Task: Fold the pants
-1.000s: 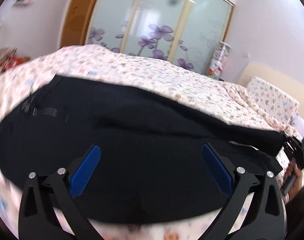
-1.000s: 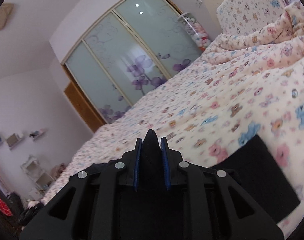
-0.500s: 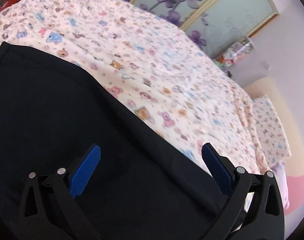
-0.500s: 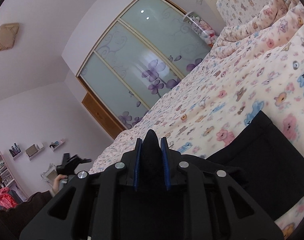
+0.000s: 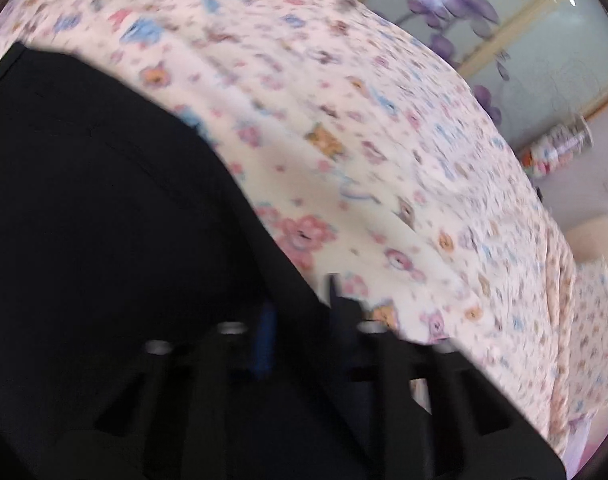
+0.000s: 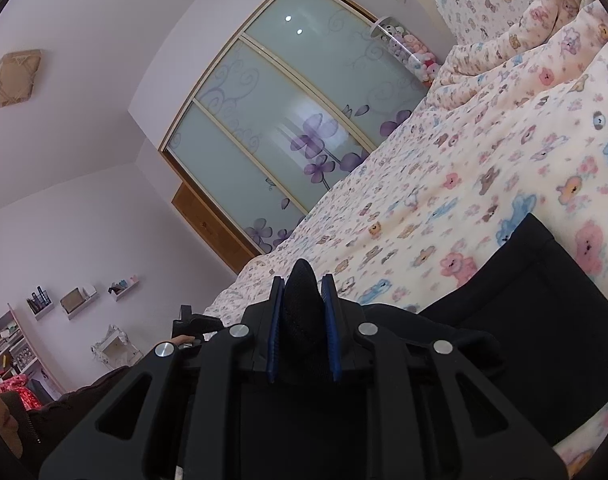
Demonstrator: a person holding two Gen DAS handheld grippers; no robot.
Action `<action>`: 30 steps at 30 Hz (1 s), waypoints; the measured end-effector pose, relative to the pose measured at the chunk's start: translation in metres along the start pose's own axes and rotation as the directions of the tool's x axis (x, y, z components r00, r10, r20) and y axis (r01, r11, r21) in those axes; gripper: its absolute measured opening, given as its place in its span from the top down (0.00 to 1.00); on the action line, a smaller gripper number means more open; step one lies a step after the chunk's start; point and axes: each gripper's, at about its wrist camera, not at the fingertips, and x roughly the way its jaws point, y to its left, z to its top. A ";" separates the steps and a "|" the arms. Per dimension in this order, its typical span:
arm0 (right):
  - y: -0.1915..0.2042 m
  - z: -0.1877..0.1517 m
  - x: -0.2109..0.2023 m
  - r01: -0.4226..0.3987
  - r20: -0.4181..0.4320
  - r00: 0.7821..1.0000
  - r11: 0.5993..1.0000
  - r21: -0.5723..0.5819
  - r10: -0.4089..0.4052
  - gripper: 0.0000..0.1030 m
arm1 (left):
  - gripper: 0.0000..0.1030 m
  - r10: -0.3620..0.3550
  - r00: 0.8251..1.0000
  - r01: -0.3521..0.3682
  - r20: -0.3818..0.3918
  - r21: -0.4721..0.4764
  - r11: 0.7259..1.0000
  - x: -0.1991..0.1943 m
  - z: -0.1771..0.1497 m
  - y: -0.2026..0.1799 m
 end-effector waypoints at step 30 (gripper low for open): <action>-0.032 0.030 -0.036 0.062 0.173 0.981 0.990 0.127 -0.084 0.81 | 0.96 -0.217 0.879 0.167 0.424 0.154 0.974 -0.257 -0.216 0.111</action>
